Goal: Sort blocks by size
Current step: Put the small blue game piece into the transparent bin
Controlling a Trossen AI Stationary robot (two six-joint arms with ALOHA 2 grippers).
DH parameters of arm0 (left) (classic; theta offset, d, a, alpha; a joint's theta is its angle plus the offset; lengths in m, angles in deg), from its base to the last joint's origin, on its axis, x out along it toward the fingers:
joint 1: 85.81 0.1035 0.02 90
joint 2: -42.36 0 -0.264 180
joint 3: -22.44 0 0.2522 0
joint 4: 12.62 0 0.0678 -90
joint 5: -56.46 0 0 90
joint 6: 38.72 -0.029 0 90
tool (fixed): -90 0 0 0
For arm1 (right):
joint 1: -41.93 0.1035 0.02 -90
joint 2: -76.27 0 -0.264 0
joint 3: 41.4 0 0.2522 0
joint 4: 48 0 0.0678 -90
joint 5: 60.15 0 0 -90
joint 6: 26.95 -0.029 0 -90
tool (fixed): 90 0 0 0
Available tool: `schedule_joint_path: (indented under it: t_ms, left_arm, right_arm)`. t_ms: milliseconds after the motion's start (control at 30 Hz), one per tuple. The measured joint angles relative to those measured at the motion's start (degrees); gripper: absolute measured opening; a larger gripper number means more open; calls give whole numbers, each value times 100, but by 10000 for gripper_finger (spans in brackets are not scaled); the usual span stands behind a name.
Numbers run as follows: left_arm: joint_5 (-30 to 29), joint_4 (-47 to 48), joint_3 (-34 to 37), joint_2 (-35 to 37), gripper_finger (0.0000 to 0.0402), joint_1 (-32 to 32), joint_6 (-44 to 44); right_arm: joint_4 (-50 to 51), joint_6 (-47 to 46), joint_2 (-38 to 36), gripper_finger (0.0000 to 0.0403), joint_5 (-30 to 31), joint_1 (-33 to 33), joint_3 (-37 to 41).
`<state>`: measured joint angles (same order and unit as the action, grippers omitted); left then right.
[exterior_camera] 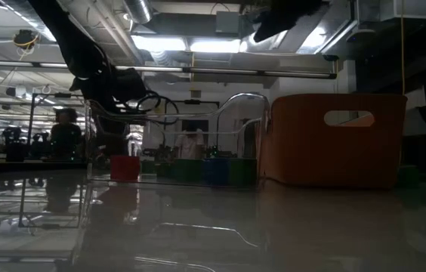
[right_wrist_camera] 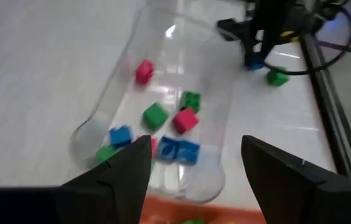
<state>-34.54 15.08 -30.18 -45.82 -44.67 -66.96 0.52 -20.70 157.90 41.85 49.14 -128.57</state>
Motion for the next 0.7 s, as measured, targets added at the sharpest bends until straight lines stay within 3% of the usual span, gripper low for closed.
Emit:
schedule_joint_path:
  t_ms: [267,467,700]
  left_arm:
    - [-48,346,-137,254,121,-32,381]
    - [3,1625,-522,1021,121,-131,679]
    - [808,2155,-633,2239,121,-587,1395]
  right_arm:
    - [-779,-92,210,248,-457,-1006,0]
    - [-1159,-419,500,248,-759,-1808,-2]
    - [-1845,-484,1125,248,-915,-2355,-2]
